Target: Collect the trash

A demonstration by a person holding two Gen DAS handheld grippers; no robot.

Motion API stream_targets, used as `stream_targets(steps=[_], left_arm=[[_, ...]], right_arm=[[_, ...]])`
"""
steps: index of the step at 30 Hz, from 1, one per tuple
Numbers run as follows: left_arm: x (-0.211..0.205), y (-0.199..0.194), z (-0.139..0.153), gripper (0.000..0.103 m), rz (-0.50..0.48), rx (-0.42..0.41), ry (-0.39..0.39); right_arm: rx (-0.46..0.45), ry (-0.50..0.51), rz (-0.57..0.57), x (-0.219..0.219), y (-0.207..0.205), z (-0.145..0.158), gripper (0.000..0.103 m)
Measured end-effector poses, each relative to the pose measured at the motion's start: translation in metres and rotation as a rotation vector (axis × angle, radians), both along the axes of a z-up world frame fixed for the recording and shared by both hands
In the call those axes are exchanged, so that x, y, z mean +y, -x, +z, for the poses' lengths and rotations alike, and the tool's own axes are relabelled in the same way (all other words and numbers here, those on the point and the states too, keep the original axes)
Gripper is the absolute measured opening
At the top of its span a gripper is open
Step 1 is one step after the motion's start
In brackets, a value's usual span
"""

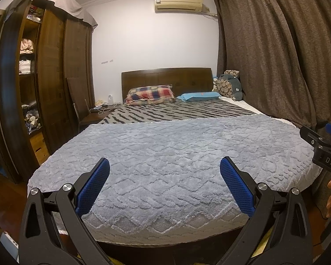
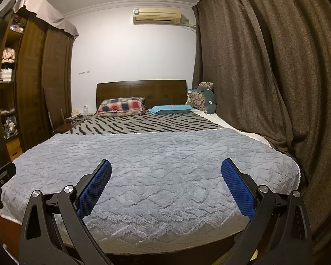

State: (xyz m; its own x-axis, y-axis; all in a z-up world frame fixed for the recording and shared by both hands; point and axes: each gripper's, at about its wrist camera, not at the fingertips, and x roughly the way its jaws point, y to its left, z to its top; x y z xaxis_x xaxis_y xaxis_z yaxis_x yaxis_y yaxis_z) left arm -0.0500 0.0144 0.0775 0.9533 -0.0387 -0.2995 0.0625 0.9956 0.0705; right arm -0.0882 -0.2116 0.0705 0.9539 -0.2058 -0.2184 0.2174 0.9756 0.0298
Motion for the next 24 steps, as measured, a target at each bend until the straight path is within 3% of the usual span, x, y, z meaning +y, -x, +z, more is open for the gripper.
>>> stream_targets(steps=[24], left_arm=[[-0.0040,-0.0010,-0.0019,0.095,-0.013,0.007,0.026]], right_arm=[[0.011,0.002,0.000,-0.0018,-0.0012,-0.0018,0.100]])
